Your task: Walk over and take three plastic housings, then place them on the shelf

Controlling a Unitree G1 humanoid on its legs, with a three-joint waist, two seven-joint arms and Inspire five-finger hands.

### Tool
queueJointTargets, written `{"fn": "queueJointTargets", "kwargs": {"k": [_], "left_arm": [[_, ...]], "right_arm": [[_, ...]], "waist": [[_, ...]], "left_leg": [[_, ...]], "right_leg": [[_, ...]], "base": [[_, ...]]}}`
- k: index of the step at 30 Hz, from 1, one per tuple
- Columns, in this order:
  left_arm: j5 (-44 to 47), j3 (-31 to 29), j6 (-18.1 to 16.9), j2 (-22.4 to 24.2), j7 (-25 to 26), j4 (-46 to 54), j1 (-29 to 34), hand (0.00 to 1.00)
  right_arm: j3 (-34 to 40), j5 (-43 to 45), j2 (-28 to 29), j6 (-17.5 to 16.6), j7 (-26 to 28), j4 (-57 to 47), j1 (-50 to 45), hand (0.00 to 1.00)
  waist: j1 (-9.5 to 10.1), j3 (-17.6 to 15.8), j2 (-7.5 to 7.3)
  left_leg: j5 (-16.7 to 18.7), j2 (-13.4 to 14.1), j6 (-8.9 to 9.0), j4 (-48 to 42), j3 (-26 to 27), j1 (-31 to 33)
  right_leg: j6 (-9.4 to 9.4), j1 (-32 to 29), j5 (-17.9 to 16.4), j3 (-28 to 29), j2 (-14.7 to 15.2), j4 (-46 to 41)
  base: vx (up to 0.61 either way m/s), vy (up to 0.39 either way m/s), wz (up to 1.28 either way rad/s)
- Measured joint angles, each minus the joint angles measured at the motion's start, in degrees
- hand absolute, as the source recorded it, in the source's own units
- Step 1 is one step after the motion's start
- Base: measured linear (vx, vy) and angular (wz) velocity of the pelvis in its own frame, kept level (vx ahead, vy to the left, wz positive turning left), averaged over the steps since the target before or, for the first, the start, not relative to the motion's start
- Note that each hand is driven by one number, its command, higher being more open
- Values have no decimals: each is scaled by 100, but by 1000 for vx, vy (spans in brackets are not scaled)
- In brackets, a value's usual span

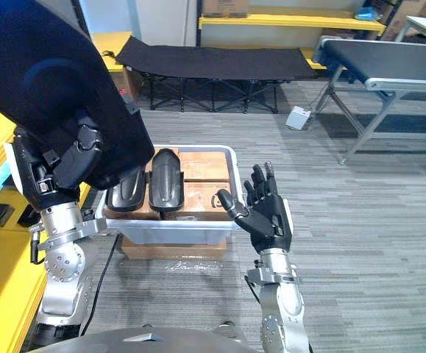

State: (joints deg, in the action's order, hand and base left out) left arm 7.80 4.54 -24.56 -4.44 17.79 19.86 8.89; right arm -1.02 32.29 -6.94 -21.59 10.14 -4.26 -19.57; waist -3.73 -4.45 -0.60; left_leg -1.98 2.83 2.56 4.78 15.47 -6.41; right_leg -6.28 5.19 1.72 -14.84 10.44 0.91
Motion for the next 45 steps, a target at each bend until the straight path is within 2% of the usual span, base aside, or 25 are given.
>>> {"fn": "queueJointTargets", "kwargs": {"k": [4,8,11,15,17,19,22,23,24,26,27,28,29,30,31,32,34,35,36,37,39,40,43,45], "left_arm": [[344,-86,0,22,-194,-5,284,0],[311,-537,44,212,-169,258,629,0],[224,-929,225,238,-55,758,894,0],[104,-1547,231,309,77,984,1326,0],[116,-1915,232,498,119,1002,1558,0],[178,-2091,232,551,93,1007,1714,0],[457,-2178,229,566,-201,1004,1801,0],[627,-2183,215,518,-415,1004,1798,0],[666,-2230,207,473,-496,1004,1801,0],[753,-2296,208,471,-501,989,1809,0],[768,-2296,208,480,-509,988,1813,0],[777,-2295,208,486,-541,988,1814,0],[797,-2291,211,492,-688,987,1799,0],[811,-2206,210,505,-916,987,1762,0],[824,-2160,209,507,-1035,986,1757,0],[830,-2049,203,510,-1266,986,1780,0],[834,-1989,192,515,-1338,984,1824,0],[833,-2005,193,515,-1320,968,1895,0],[833,-2016,189,514,-1285,968,1939,0],[842,-2014,172,517,-1198,968,2066,0],[831,-1979,174,514,-1084,949,2122,0],[826,-1941,176,513,-1020,922,2112,0],[775,-1790,177,503,-1020,855,2031,0],[730,-1762,180,485,-1060,851,1928,0]], "right_arm": [[50,-40,2,0,6,7,38,100],[-129,-29,17,167,43,116,230,100],[-384,-68,12,295,-4,425,547,100],[-911,-272,-4,369,-133,565,913,100],[-1204,-349,-5,369,-224,576,1281,100],[-1296,-566,-26,383,-279,576,1526,100],[-1330,-716,-147,498,-563,575,1763,100],[-1284,-709,-213,588,-687,576,1747,100],[-1221,-709,-213,680,-734,576,1728,100],[-1155,-709,-217,726,-726,576,1691,100],[-1066,-710,-216,726,-721,576,1644,100],[-1006,-717,-216,725,-716,575,1607,100],[-826,-728,-213,723,-706,566,1496,100],[-542,-737,-255,722,-721,551,1318,100],[-395,-738,-284,722,-741,551,1197,100],[-88,-727,-361,722,-798,550,905,100],[169,-705,-372,722,-799,551,759,100],[273,-692,-360,717,-782,550,715,100],[278,-640,-357,715,-761,550,713,100],[245,-596,-350,704,-641,550,711,100],[157,-611,-335,588,-503,536,731,100],[41,-605,-306,576,-444,528,793,100],[-135,-627,-185,531,-451,529,821,100],[-271,-730,-18,522,-616,530,956,100]], "waist": [[41,-5,11],[167,-10,37],[439,-14,44],[786,-28,57],[1048,-36,46],[1187,-43,21],[1169,-89,-1],[1139,-143,-3],[1151,-194,-126],[1162,-227,-212],[1170,-249,-201],[1170,-273,-173],[1103,-371,-38],[946,-473,121],[911,-493,185],[903,-481,293],[924,-518,306],[974,-486,416],[985,-483,449],[987,-482,449],[991,-530,373],[958,-583,308],[946,-622,255],[946,-704,171]], "left_leg": [[2,8,3,0,-76,6],[-23,-42,-25,2,-425,96],[-125,-79,-41,0,-822,291],[-208,-173,-49,0,-1376,341],[-243,-229,-15,2,-1688,442],[-287,-240,-23,1,-1894,551],[-437,-295,-52,-2,-2736,740],[-498,-330,-33,-3,-3079,793],[-556,-434,-30,-5,-3337,809],[-595,-597,-6,-184,-3625,1005],[-635,-689,62,-333,-3740,1147],[-609,-718,25,-391,-3725,1214],[-506,-620,-39,-529,-3200,1404],[-529,-442,-90,-714,-2562,1537],[-533,-348,-96,-776,-2282,1610],[-507,-146,-129,-813,-1608,1754],[-489,2,-109,-795,-1121,1843],[-535,75,-132,-887,-985,1872],[-644,112,-123,-890,-954,1849],[-841,171,-123,-888,-853,1787],[-791,193,-135,-1002,-724,1809],[-755,203,-168,-1152,-643,1850],[-568,171,-195,-1438,-579,1928],[-368,68,-216,-1652,-568,1956]], "right_leg": [[0,45,0,-70,-9,17],[-10,195,-28,-463,35,47],[-6,246,-35,-882,51,61],[-47,521,-101,-1420,73,109],[-70,606,-175,-1729,95,98],[-65,612,-257,-1852,103,-5],[197,598,-461,-1343,60,-557],[305,573,-677,-1023,58,-812],[309,616,-904,-838,104,-984],[239,697,-1174,-906,149,-1074],[139,732,-1249,-1043,137,-1076],[85,767,-1283,-1148,131,-1071],[-31,927,-1358,-1452,102,-1010],[-56,1120,-1358,-1808,-5,-878],[-59,1200,-1356,-1962,-50,-834],[-89,1307,-1369,-2237,-124,-698],[-72,1308,-1442,-2299,-111,-606],[-68,1284,-1485,-2229,-122,-631],[-90,1272,-1509,-2131,-150,-667],[-106,1226,-1545,-1969,-140,-780],[-114,1088,-1595,-1809,-29,-973],[-151,972,-1617,-1691,64,-1176],[-204,921,-1684,-1610,198,-1378],[-187,953,-1887,-1646,366,-1542]], "base": [[21,-7,10],[-7,-8,42],[-27,-15,64],[-18,-28,80],[-24,-16,72],[4,-19,74],[36,57,148],[33,26,157],[22,-21,144],[5,-133,102],[-21,-138,86],[-74,-106,95],[-124,-82,137],[-155,-69,152],[-181,-47,163],[-144,-19,109],[-93,11,61],[-67,31,1],[-55,18,-37],[-16,23,-50],[6,34,-45],[2,34,-28],[8,43,-13],[8,50,8]]}}
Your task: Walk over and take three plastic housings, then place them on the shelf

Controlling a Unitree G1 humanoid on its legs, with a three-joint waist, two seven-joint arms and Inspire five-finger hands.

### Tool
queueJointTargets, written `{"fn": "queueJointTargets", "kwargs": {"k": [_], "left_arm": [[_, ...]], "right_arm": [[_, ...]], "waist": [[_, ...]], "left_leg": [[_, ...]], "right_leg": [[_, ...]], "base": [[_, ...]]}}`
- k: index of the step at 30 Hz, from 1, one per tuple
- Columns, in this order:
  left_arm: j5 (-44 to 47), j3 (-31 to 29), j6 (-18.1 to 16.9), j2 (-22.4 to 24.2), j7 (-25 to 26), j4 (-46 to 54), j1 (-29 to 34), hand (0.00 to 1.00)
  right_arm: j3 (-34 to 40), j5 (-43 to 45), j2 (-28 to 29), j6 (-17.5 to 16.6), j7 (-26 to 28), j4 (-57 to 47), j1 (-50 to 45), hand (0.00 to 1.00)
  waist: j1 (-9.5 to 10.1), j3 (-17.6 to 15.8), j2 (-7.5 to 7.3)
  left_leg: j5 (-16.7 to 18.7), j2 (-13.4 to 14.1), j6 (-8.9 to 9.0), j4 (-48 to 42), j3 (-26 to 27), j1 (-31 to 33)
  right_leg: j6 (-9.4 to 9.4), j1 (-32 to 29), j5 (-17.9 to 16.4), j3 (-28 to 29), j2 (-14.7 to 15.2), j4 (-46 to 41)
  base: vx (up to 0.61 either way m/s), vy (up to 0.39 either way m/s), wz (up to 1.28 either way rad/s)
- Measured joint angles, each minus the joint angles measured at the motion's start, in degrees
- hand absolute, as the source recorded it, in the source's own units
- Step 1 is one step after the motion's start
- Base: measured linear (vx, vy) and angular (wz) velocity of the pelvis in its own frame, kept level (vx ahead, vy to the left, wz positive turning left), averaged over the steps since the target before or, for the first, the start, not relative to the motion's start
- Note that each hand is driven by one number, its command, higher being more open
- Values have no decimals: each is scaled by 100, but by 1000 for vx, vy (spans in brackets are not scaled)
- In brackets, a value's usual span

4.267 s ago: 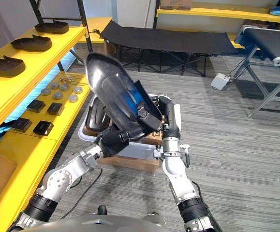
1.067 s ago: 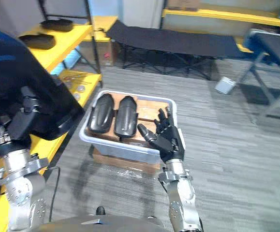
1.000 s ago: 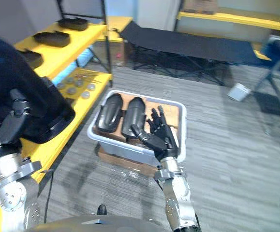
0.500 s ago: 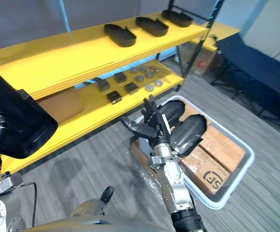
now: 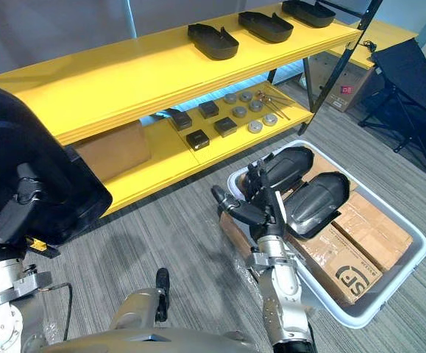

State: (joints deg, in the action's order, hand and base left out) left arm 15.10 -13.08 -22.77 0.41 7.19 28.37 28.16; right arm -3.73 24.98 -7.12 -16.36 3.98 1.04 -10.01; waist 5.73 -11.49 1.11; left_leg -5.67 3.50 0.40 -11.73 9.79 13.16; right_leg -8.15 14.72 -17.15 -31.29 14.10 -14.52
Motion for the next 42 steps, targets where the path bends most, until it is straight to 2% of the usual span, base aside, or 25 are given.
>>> {"fn": "queueJointTargets", "kwargs": {"k": [1,2,3,4,6,7,8,9,11,14,16,19,21,22,23,26,29,31,32,34,36,37,39,40,42], "left_arm": [[0,-3,7,-5,-20,-2,-55,0],[0,-14,10,-38,-46,-1,-175,0],[2,-47,13,-76,-98,1,-226,0],[2,-77,14,-91,-116,-11,-264,0],[-11,-89,72,-123,-139,-152,-504,0],[-46,-95,73,-170,-124,-146,-548,0],[-91,-90,75,-303,-83,-153,-634,0],[-163,-77,99,-393,-14,-191,-738,0],[-161,29,185,-431,17,-338,-926,0],[-186,198,187,-497,23,-540,-1041,0],[-203,215,195,-533,48,-642,-1000,0],[-188,233,208,-534,94,-704,-940,0],[-113,344,208,-553,74,-701,-935,0],[-107,347,208,-555,71,-701,-935,0],[326,495,208,-497,-103,-715,-897,0],[781,845,179,-285,-196,-640,-689,0],[915,915,178,-227,-217,-645,-687,0],[900,917,179,-231,-139,-686,-689,0],[906,878,179,-218,-110,-762,-693,0],[916,765,179,-217,-115,-951,-695,0],[931,780,179,-211,-161,-1008,-741,0],[928,791,179,-199,-291,-1014,-790,0],[926,802,178,-196,-399,-1013,-813,0],[925,864,178,-192,-443,-1013,-809,0],[911,906,175,-198,-545,-1019,-830,0]], "right_arm": [[-18,0,50,-7,-54,0,25,100],[-16,0,149,-26,-154,3,62,100],[-21,-19,207,-29,-250,4,78,100],[-20,-48,221,-47,-284,6,88,100],[28,-60,228,-64,-339,40,87,100],[42,-123,241,-67,-339,43,100,100],[48,-181,270,-72,-327,47,116,100],[59,-177,293,-72,-316,45,144,100],[167,-170,297,-73,-266,42,138,100],[376,-150,290,-73,-185,-58,187,100],[369,-145,287,-75,-78,-175,185,100],[239,-154,285,-75,46,-296,184,100],[45,-188,274,-94,53,-632,181,100],[39,-191,274,-97,52,-637,181,100],[-41,-252,202,-171,-16,-780,213,100],[60,-413,-93,-192,-121,-970,233,100],[315,-370,-156,-192,-118,-1017,266,100],[442,-168,-165,-196,-72,-1015,237,100],[499,-131,-181,-211,-32,-1016,239,100],[555,-164,-160,-337,59,-1006,121,100],[691,-163,-153,-518,109,-1021,78,100],[856,-158,-123,-594,109,-1021,73,100],[988,-158,-77,-594,57,-1020,57,100],[1048,-160,-103,-598,-4,-1020,35,100],[1035,-164,-87,-604,-90,-988,-48,100]], "waist": [[5,-17,-26],[35,-95,-176],[82,-98,-176],[66,-102,-168],[-77,-93,-152],[-129,-96,-158],[-194,-95,-159],[-276,-91,-191],[-328,-104,-156],[-420,-114,-71],[-431,-120,-33],[-420,-105,-62],[-407,-15,-237],[-407,-12,-241],[-374,81,-322],[-288,256,-68],[-324,275,-21],[-411,257,-12],[-393,183,112],[-388,75,140],[-418,113,190],[-456,118,249],[-460,112,238],[-477,114,244],[-508,150,291]], "left_leg": [[42,-42,-18,-64,-8,16],[209,-148,-138,-318,-5,55],[615,-241,-253,-840,54,85],[776,-271,-177,-919,30,80],[885,-463,-258,-848,-162,-35],[872,-512,-279,-655,-233,-140],[824,-514,-361,-403,-378,-254],[750,-552,-474,-162,-526,-411],[729,-647,-499,90,-718,-717],[845,-745,-537,197,-942,-967],[900,-696,-462,106,-996,-1103],[1119,-630,-288,-48,-1147,-1291],[1425,-694,-115,-278,-1407,-1253],[1431,-698,-113,-285,-1416,-1249],[1796,-713,10,-543,-1587,-1235],[1958,-245,229,-620,-1760,-1176],[2007,98,341,-749,-1699,-1135],[2006,161,336,-1768,-1426,-753],[1940,336,301,-2702,-1224,-492],[1547,574,306,-3710,-759,-233],[1845,669,289,-3106,-498,-212],[1888,667,282,-2135,-391,-235],[1762,622,367,-1397,-412,-275],[1402,605,434,-665,-485,-353],[618,565,452,-300,-368,-574]], "right_leg": [[33,16,-72,-19,80,-52],[109,88,-178,-79,226,-127],[258,199,-231,-127,348,-239],[312,194,-197,-95,379,-543],[925,-511,445,417,770,-2163],[994,-808,940,729,808,-2634],[759,-1198,805,1114,695,-3092],[600,-1469,370,1335,406,-3117],[627,-1640,25,1440,55,-2602],[641,-2265,14,1651,-98,-1848],[445,-2580,172,1966,-88,-1292],[489,-2542,676,2041,-129,-617],[569,-2302,1321,2157,-170,-133],[571,-2290,1332,2170,-173,-128],[220,-1969,1579,2332,-258,74],[429,-1792,1456,1895,-649,223],[646,-1623,1313,1643,-923,304],[687,-1381,1243,1537,-1022,439],[729,-1108,1203,1509,-1132,521],[761,-539,1154,1466,-1118,804],[758,-499,1154,1389,-1073,880],[721,-479,1177,1337,-1009,974],[671,-466,1171,1315,-904,989],[538,-436,1127,1331,-785,959],[284,-332,1046,1423,-692,941]], "base": [[18,71,25],[114,128,17],[163,154,13],[216,178,33],[173,203,53],[180,197,43],[199,129,50],[210,103,49],[229,75,45],[251,46,48],[253,-8,26],[283,-143,27],[294,-309,48],[215,-316,62],[188,-288,51],[192,-237,44],[192,-206,39],[166,-127,26],[140,-81,-5],[150,-34,-8],[114,16,19],[133,71,30],[117,131,13],[124,185,0],[159,226,-6]]}}
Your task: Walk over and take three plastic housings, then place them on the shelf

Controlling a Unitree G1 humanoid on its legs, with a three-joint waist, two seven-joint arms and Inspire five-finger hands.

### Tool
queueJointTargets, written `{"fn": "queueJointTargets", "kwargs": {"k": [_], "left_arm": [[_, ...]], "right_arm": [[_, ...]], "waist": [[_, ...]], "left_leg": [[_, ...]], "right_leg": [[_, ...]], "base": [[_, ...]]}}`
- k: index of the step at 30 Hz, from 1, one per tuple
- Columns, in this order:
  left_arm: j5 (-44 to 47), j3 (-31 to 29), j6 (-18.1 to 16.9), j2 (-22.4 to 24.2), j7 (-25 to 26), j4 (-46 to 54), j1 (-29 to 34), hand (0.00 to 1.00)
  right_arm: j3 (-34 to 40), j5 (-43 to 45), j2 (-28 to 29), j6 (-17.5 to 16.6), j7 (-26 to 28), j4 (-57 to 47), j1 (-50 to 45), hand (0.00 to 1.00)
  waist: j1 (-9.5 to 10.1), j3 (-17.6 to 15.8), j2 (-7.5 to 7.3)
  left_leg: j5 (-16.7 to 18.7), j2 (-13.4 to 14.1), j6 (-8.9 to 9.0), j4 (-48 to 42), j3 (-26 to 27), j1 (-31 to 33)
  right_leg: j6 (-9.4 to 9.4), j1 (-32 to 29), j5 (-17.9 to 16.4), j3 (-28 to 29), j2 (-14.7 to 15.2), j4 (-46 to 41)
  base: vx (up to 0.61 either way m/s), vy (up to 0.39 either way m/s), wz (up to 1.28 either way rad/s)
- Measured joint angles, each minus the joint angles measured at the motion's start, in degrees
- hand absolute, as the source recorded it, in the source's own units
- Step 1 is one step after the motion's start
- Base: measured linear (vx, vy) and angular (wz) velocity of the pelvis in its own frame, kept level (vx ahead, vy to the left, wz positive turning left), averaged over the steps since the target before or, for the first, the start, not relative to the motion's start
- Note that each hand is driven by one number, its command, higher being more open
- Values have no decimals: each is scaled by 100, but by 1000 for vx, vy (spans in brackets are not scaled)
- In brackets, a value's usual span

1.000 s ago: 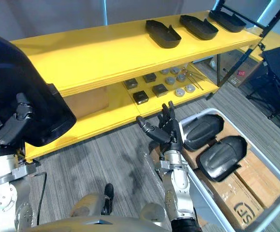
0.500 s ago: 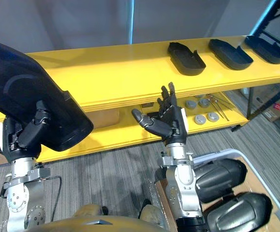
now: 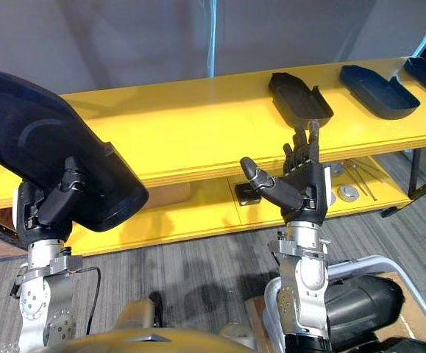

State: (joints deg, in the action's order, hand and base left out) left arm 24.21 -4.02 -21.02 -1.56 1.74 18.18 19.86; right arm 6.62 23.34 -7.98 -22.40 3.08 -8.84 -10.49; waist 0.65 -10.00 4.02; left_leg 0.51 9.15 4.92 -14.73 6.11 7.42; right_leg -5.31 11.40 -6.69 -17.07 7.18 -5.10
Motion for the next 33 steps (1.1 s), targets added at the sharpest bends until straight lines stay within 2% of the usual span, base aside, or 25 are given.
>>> {"fn": "queueJointTargets", "kwargs": {"k": [2,4,6,8,10,11,14,18,20,24,28,33], "left_arm": [[3,-24,-30,-44,-41,7,-89,0],[4,-20,-28,-96,-46,1,-234,0],[-11,13,11,-178,-61,3,-416,0],[-21,17,82,-263,-154,27,-578,0],[-200,7,284,-369,-229,113,-688,0],[-324,24,406,-463,-327,193,-728,0],[-432,224,831,-764,-774,211,-1111,0],[-389,373,1361,-1074,-927,181,-1695,0],[-387,382,1610,-1156,-861,-38,-2016,0],[-386,379,1951,-1426,-339,-1025,-2638,0],[-386,341,2148,-1773,131,-1915,-3069,0],[94,326,2250,-2129,448,-2790,-3807,0]], "right_arm": [[-165,-1,60,1,-83,26,-2,100],[-292,-14,68,-1,-103,27,34,100],[-358,-40,167,-4,-131,35,14,100],[-391,-37,299,-29,-161,34,-1,100],[-482,-42,366,-62,-177,33,16,100],[-543,-47,370,-76,-156,29,22,100],[-547,-48,336,-74,-137,21,24,100],[-744,-48,77,-32,83,-3,74,100],[-833,-45,-27,63,231,-55,77,100],[-944,31,-147,291,492,-61,133,100],[-1124,115,-199,493,729,-59,117,100],[-1591,285,-368,717,997,-39,-47,100]], "waist": [[-35,19,-215],[-50,18,-307],[-97,23,-320],[-111,29,-328],[-120,51,-302],[-184,53,-304],[-284,55,-305],[-386,77,-323],[-418,129,-322],[-486,208,-300],[-625,225,-275],[-782,250,-242]], "left_leg": [[52,-234,-114,97,197,-85],[124,-394,-231,76,372,-94],[228,-571,-363,103,594,-244],[255,-656,-414,230,774,-400],[241,-652,-436,389,959,-488],[230,-655,-453,446,1009,-492],[201,-663,-496,534,1070,-487],[158,-676,-550,601,1165,-487],[145,-670,-545,599,1216,-491],[115,-646,-499,618,1385,-554],[20,-652,-412,814,1535,-594],[-194,-634,-451,1017,1582,-607]], "right_leg": [[-38,-51,-9,115,294,-10],[-63,-149,5,234,471,-46],[-140,-206,55,347,702,-150],[-191,-240,114,341,829,-197],[-183,-355,278,340,845,-184],[-171,-406,368,338,845,-161],[-154,-446,578,316,831,-37],[-182,-504,675,344,834,46],[-185,-518,677,366,829,75],[-191,-531,678,539,786,207],[-174,-712,591,723,772,218],[-185,-919,595,886,709,127]], "base": [[135,214,-20],[114,190,-26],[79,186,-32],[55,154,-47],[22,114,-48],[3,56,-23],[-9,70,-11],[-40,47,-11],[-50,19,-17],[-57,7,-25],[-106,-15,-30],[-54,-10,-11]]}}
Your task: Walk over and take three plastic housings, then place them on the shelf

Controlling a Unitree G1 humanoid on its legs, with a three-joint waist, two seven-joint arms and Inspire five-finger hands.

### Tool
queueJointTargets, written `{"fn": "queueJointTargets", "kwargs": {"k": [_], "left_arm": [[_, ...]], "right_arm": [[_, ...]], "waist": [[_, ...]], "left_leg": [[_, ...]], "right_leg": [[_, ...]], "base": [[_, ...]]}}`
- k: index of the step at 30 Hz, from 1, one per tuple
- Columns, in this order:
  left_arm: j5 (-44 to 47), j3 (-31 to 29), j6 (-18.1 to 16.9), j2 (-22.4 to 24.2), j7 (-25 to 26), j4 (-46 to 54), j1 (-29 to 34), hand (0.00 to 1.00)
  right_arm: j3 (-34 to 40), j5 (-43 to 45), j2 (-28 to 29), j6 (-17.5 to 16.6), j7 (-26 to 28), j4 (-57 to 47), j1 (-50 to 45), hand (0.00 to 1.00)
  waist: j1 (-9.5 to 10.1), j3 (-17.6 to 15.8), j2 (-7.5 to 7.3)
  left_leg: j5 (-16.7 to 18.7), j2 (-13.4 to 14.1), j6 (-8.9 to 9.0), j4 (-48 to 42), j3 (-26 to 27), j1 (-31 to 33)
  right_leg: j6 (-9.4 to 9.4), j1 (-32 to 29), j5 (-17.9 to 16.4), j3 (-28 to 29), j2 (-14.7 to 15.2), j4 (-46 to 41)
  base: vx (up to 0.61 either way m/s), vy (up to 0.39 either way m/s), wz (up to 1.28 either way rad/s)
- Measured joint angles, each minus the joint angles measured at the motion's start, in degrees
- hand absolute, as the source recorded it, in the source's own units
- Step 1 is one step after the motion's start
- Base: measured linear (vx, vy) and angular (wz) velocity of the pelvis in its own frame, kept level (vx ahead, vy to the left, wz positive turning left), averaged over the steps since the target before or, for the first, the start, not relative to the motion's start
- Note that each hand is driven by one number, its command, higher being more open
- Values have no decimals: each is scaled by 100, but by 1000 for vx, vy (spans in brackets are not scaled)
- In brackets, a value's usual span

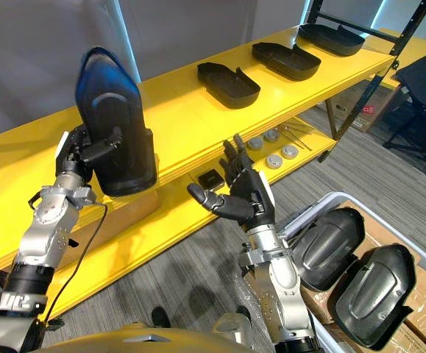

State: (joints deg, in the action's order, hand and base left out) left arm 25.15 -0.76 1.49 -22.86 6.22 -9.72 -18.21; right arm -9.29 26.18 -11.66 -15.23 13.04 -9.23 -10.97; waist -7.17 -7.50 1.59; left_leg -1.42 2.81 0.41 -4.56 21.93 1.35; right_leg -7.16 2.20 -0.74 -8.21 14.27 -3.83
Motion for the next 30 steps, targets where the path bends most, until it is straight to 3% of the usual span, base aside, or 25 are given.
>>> {"fn": "queueJointTargets", "kwargs": {"k": [9,10,16,24,30], "left_arm": [[480,-37,-19,-268,928,-593,-772,0],[594,-47,-18,-285,1309,-605,-896,0],[1149,-377,-20,-285,1922,-973,-1230,0],[1498,-421,-293,-292,2134,-1111,-1888,0],[1463,-341,-350,-296,2845,-1106,-2414,0]], "right_arm": [[-758,459,-100,699,185,71,-169,100],[-923,458,-183,739,196,71,-209,100],[-1399,454,-344,828,177,-231,-371,100],[-1613,460,-454,832,145,-1080,-388,100],[-1879,454,-516,829,-110,-1198,-381,100]], "waist": [[-228,-18,59],[-266,-68,119],[-419,-389,269],[-389,-1058,121],[-326,-1309,142]], "left_leg": [[-16,3,-15,-28,230,143],[-40,-7,-48,-27,307,262],[-46,24,-58,-36,582,308],[37,283,-50,-480,633,687],[137,402,-14,-748,609,994]], "right_leg": [[-31,-413,-8,332,18,-222],[-86,-601,25,426,32,-258],[-155,-863,65,733,18,-425],[-201,-1222,90,840,-105,-694],[-195,-1456,85,848,-161,-819]], "base": [[-22,16,-14],[-38,24,-9],[-22,16,-22],[-43,-15,-5],[-17,1,1]]}}
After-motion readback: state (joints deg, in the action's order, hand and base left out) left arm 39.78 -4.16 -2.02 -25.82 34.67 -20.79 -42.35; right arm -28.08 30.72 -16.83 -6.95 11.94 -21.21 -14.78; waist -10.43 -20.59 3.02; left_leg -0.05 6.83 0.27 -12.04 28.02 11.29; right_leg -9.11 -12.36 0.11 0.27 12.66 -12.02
